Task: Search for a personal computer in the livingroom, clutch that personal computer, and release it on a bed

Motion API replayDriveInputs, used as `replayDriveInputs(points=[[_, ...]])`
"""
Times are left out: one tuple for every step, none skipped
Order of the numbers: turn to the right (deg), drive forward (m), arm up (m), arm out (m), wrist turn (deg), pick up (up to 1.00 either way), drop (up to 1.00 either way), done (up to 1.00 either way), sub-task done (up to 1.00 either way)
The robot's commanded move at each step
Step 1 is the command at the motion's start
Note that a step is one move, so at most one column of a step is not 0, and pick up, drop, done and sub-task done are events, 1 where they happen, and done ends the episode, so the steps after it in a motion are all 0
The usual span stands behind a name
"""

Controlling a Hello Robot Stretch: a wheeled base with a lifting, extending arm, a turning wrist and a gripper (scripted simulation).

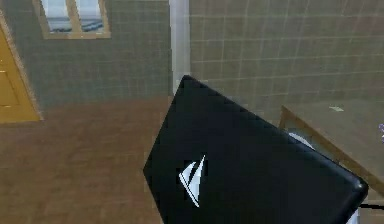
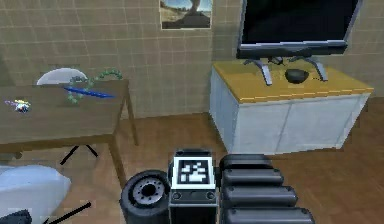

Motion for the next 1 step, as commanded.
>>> replayDriveInputs(points=[[-3.0,0.00,0.00,0.00,0.0,0.00,0.00,0.00,0.00]])
